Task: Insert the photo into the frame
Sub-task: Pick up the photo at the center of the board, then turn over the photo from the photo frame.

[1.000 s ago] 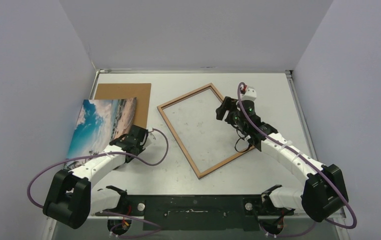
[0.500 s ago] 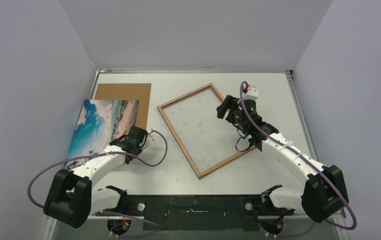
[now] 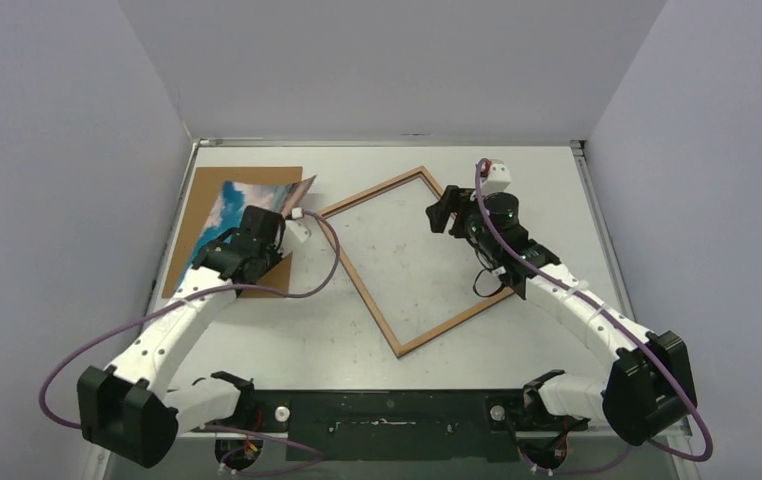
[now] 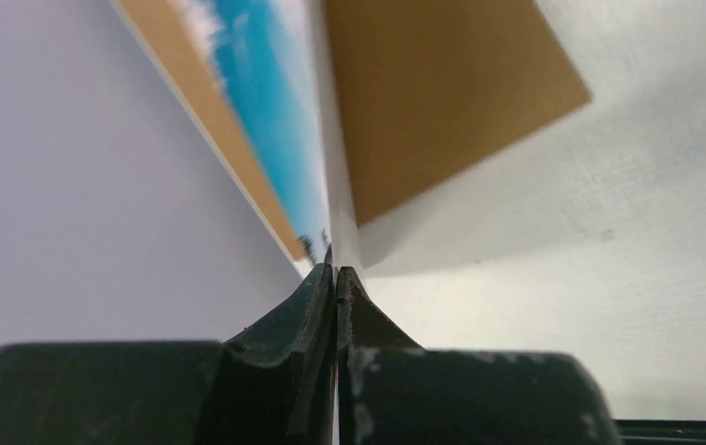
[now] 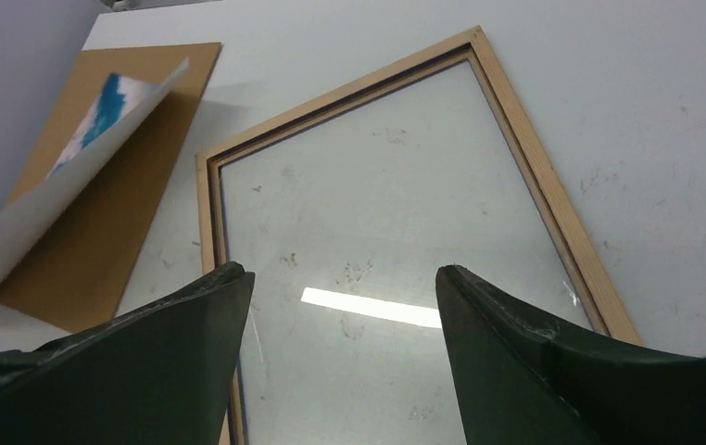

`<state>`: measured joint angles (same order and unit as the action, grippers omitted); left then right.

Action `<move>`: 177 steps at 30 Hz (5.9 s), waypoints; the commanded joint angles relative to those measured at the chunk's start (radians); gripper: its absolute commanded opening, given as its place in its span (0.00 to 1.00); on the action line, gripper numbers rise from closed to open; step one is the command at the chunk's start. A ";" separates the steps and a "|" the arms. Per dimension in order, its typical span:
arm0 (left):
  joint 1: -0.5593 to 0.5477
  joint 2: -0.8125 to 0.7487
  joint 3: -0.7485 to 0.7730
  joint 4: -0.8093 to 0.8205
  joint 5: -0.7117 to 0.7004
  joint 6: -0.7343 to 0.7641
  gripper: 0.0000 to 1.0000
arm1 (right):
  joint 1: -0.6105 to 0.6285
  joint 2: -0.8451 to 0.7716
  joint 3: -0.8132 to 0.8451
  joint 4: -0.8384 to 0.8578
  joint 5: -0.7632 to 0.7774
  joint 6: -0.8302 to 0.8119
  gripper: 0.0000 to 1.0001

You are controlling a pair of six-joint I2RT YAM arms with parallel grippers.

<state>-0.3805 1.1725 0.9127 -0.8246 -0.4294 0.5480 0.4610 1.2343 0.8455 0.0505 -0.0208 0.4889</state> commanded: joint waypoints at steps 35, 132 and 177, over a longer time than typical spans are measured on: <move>-0.006 -0.553 0.163 0.111 0.228 0.653 0.00 | 0.426 0.181 0.591 -0.422 -0.575 -0.948 0.93; 0.482 -0.015 0.177 0.369 0.507 -0.399 0.96 | -0.012 0.511 0.754 -0.751 -0.155 -0.417 0.05; 0.492 0.195 0.246 0.272 0.529 -0.349 0.96 | 0.078 0.384 0.588 -0.594 0.290 -0.317 0.77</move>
<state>0.0948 1.3033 1.1011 -0.5095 0.1101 0.1371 0.4633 1.7084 1.4467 -0.6296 0.2344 0.1493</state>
